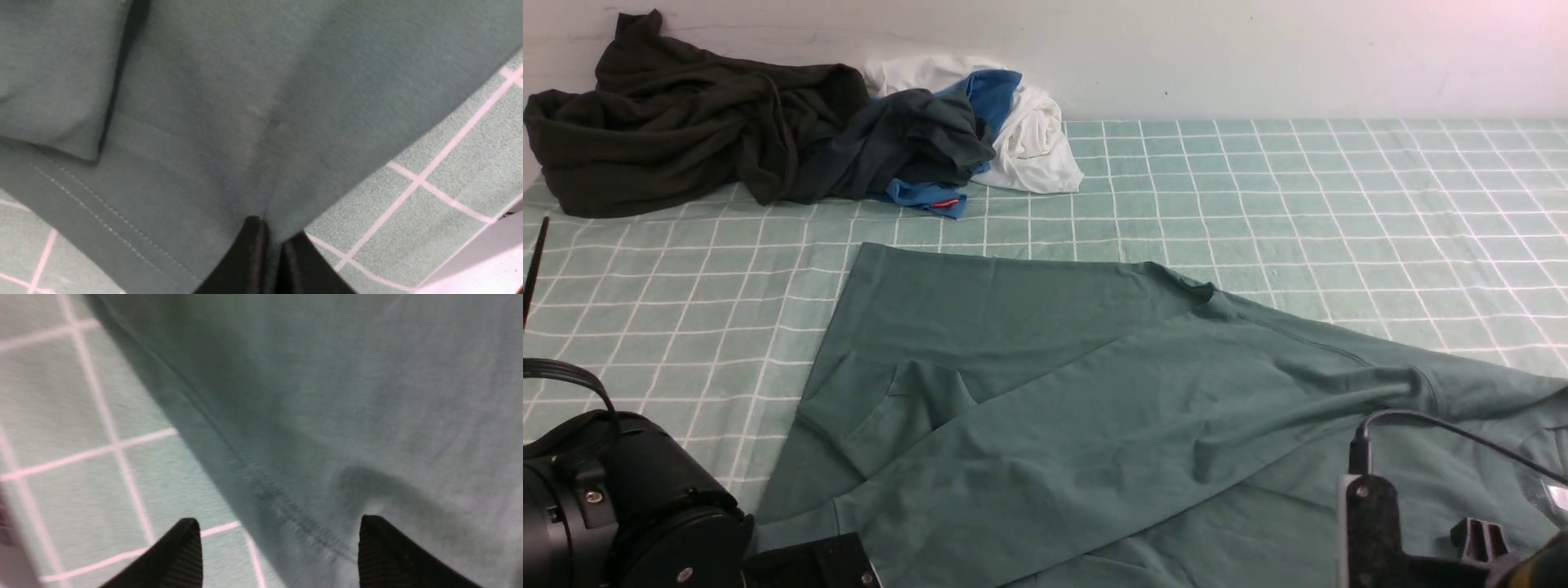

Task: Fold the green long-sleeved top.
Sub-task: Use both arms simultaneously to clamp the lower edge of the clothing fabric

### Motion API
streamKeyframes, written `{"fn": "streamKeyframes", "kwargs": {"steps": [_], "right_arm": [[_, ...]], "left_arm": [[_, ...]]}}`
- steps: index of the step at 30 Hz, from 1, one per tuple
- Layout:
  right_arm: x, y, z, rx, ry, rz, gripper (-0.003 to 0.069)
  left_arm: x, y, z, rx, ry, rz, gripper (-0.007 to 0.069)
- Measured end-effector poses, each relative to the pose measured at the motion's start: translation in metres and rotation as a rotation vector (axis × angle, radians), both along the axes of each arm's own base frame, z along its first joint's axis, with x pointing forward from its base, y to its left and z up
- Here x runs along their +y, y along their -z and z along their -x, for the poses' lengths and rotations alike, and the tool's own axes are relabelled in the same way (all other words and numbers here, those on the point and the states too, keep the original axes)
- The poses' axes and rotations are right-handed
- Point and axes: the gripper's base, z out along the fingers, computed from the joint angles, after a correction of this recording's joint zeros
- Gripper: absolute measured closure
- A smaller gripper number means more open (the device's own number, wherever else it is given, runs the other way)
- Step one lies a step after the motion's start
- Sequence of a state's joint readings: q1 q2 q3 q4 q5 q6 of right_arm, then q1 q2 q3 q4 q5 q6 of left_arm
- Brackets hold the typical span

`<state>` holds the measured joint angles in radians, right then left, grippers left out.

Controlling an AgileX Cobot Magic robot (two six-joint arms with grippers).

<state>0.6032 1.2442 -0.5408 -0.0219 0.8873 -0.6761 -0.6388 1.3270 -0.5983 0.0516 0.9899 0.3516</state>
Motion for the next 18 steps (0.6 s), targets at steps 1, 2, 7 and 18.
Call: {"fn": "streamKeyframes", "kwargs": {"steps": [1,2,7,18], "right_arm": [[0.000,0.001,0.000,0.003,-0.002,0.006,0.0183],[0.000,0.008,-0.003,0.008,-0.019,0.034,0.0183],[0.000,0.026,-0.012,0.029,-0.079,0.127,0.0197],[-0.001,0.036,-0.016,0.057,-0.122,0.192,0.0414]], "left_arm": [[0.000,0.000,0.000,-0.001,-0.002,0.001,0.0618],[0.000,0.000,0.000,-0.001,-0.003,0.003,0.0618],[-0.001,0.000,0.000,-0.004,-0.005,0.006,0.0618],[-0.001,0.000,-0.001,-0.013,-0.006,0.014,0.0618]]}}
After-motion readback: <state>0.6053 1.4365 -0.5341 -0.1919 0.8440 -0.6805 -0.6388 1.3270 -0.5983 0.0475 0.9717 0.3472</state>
